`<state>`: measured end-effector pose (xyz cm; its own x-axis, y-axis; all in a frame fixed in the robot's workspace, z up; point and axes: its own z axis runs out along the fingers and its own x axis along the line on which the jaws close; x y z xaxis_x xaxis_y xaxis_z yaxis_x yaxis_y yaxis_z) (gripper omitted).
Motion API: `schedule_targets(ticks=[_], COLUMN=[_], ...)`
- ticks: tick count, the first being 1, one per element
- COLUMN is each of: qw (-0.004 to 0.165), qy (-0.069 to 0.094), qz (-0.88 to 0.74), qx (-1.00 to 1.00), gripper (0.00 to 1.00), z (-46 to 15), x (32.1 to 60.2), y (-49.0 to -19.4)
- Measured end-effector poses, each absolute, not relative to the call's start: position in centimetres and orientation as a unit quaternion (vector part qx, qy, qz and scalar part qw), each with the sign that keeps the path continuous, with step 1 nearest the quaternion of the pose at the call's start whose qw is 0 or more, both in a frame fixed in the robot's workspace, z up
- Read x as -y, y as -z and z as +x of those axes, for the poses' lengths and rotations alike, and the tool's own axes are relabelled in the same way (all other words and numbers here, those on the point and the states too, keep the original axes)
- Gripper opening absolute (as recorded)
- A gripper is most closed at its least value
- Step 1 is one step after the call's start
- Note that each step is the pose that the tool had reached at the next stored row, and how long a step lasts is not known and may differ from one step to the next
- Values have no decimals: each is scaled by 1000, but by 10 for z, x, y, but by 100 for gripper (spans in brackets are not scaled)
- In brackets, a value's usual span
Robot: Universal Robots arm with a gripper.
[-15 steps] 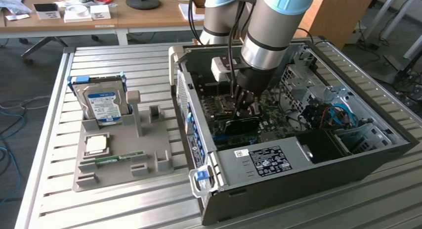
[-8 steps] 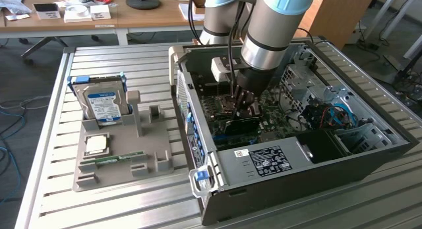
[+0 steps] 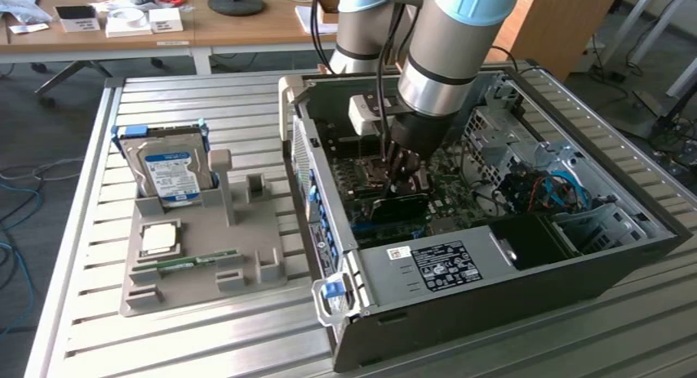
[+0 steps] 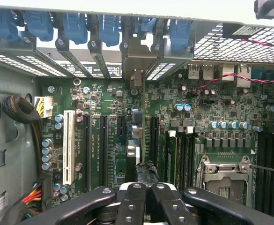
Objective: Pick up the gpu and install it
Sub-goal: 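Press down on the gpu until it lock into place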
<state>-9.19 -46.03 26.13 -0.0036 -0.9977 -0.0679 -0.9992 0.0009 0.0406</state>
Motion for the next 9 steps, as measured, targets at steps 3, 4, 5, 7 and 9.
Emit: schedule_targets(ticks=[3,4,5,7,9], qw=[10,10,10,10,10], qy=[-38,-38,-38,-38,-38], qz=[-706,-706,-706,-706,-706], qx=[-707,-707,-707,-707,-707], gripper=[11,11,11,11,11], z=[-92,-93,-93,-93,-93], x=[460,460,460,460,460], y=[-261,-261,-261,-260,-260])
